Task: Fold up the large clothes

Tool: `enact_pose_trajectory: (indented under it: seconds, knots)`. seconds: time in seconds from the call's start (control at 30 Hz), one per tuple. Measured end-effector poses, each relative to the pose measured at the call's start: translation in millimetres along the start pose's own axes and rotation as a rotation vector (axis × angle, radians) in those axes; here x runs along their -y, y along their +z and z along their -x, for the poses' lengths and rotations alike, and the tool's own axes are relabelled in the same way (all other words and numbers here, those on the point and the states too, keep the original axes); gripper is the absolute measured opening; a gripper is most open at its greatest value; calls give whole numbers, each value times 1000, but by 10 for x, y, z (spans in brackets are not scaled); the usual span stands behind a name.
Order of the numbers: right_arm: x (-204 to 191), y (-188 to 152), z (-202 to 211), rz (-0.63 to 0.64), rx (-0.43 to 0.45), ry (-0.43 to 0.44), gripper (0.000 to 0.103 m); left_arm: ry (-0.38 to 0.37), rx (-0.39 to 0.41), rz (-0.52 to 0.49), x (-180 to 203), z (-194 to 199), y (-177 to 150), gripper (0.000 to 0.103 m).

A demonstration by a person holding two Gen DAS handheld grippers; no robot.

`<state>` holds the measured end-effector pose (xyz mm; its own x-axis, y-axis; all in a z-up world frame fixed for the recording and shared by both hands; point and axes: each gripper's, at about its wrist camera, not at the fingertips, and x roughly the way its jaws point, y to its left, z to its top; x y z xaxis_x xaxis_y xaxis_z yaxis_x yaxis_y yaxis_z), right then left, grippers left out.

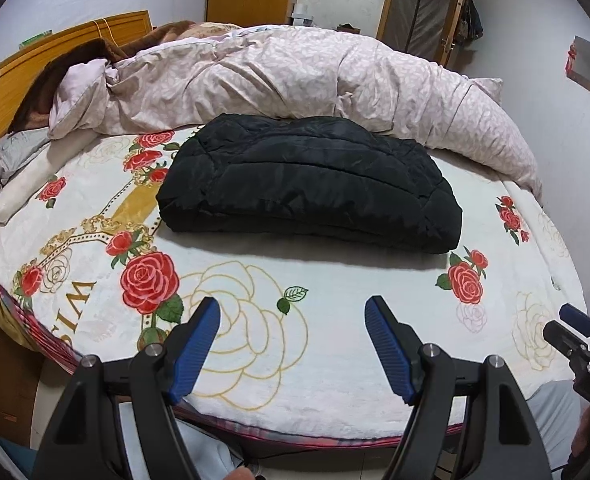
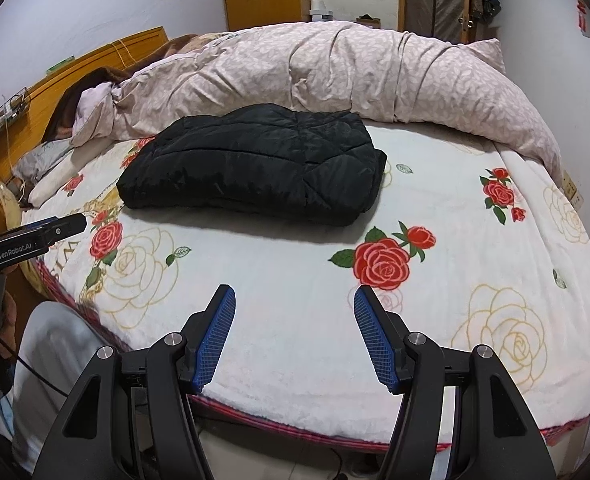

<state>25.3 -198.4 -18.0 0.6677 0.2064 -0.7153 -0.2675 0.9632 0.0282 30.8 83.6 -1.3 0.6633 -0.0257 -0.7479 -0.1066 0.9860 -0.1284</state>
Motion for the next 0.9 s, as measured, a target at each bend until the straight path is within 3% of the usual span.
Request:
enact_pose_trajectory:
  seconds: [0.9]
  knots:
    - [-67,-9,30,13,-5,-1,62,41,-4,14,-15,21,-62,77]
